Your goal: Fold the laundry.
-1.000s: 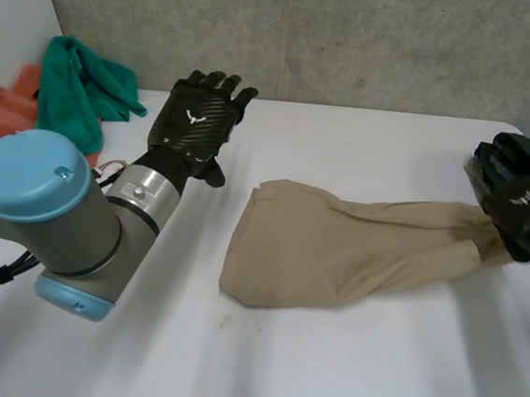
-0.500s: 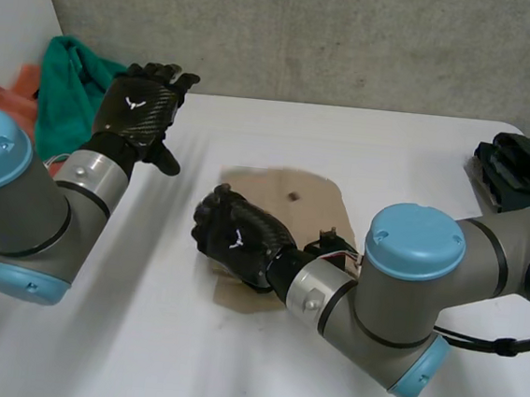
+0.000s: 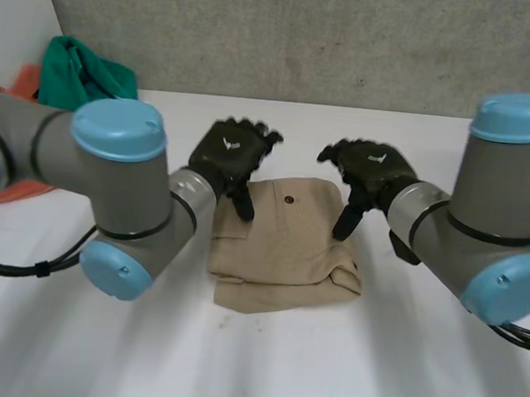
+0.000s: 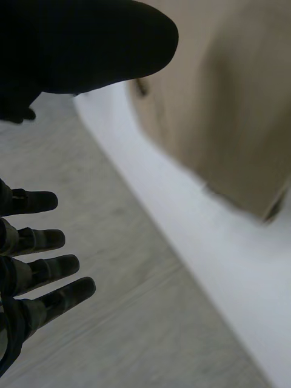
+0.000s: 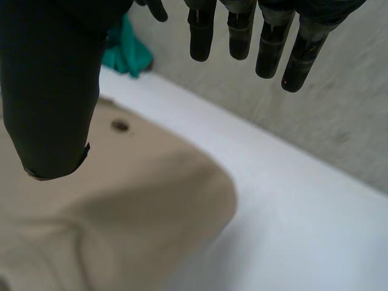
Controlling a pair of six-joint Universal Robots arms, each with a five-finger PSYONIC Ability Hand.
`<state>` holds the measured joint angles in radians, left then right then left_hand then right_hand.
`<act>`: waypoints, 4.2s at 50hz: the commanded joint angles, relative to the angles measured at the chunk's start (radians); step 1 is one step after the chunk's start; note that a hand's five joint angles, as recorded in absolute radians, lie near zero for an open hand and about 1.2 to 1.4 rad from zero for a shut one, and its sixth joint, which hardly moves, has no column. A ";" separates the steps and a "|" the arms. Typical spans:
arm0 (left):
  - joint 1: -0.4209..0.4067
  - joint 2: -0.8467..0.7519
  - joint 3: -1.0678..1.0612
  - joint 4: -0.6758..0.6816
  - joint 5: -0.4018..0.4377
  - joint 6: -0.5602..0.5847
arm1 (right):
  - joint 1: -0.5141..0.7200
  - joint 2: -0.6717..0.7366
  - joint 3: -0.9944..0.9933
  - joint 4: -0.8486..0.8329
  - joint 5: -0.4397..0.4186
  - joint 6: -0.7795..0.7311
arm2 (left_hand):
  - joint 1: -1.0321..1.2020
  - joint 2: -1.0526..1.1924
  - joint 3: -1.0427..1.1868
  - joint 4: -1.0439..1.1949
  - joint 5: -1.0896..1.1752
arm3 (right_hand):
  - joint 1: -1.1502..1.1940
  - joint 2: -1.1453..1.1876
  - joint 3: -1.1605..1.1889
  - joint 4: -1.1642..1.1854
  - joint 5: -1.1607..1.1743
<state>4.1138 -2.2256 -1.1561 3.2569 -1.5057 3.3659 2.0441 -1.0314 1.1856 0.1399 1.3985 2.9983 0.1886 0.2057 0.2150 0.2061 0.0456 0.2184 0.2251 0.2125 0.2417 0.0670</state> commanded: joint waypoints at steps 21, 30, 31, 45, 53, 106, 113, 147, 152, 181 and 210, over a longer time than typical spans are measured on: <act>-0.052 -0.115 0.044 -0.217 -0.099 0.205 | 0.016 0.166 -0.054 -0.032 0.082 -0.248 | -0.010 -0.027 -0.037 -0.028 -0.042 | -0.044 -0.051 -0.038 -0.067 -0.067; -0.055 0.075 0.045 -0.103 -0.027 0.155 | 0.010 -0.064 0.216 -0.272 0.083 -0.171 | -0.005 -0.022 -0.031 -0.022 -0.036 | -0.044 -0.051 -0.038 -0.067 -0.067; -0.052 0.090 0.047 -0.099 -0.002 0.145 | 0.014 -0.081 0.247 -0.287 0.088 -0.171 | 0.001 -0.016 -0.025 -0.016 -0.030 | -0.044 -0.051 -0.038 -0.067 -0.067; 0.083 0.185 0.088 -0.241 0.620 0.084 | 0.156 -0.182 0.759 -0.729 0.109 -0.208 | 0.025 0.008 -0.001 0.007 -0.007 | -0.044 -0.051 -0.038 -0.067 -0.067; 0.077 0.167 0.085 -0.256 0.617 0.079 | 0.173 -0.029 0.706 -0.807 0.166 -0.344 | 0.022 0.005 -0.004 0.004 -0.010 | -0.044 -0.051 -0.038 -0.067 -0.067; 0.100 0.270 -0.020 -0.256 0.617 0.032 | -0.129 0.079 0.284 -0.655 0.061 -0.329 | 0.028 0.011 0.001 0.010 -0.004 | 1.178 1.171 1.184 1.155 1.155; 0.100 0.277 -0.030 -0.252 0.617 0.032 | -0.235 0.090 0.211 -0.859 -0.154 -0.267 | 0.028 0.011 0.001 0.010 -0.004 | 1.178 1.171 1.184 1.155 1.155; 0.077 0.288 -0.019 -0.210 0.555 0.007 | -0.912 0.622 -0.363 -1.152 -0.651 0.369 | 0.034 0.017 0.007 0.016 0.002 | 1.178 1.171 1.184 1.155 1.155; 0.069 0.287 -0.031 -0.210 0.552 0.006 | -0.973 0.657 -0.342 -1.160 -0.728 0.356 | 0.034 0.017 0.007 0.016 0.002 | 1.178 1.171 1.184 1.155 1.155; 0.033 0.293 -0.045 -0.209 0.552 0.007 | -1.134 0.142 0.080 -0.728 -0.615 0.201 | 0.034 0.017 0.007 0.016 0.002 | -0.044 -0.051 -0.038 -0.067 -0.067; 0.273 0.412 -0.063 0.095 0.170 -0.091 | -0.704 -0.470 0.435 -0.963 -0.327 0.039 | 0.040 0.022 0.013 0.022 0.008 | -0.044 -0.051 -0.038 -0.067 -0.067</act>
<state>4.2553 -1.8353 -1.2033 3.2269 -1.2279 3.2759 1.1192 -1.3479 1.3739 -0.5875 1.2626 2.9363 0.1878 0.2058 0.2150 0.2061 0.0460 0.2154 0.2217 0.2119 0.2391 0.0666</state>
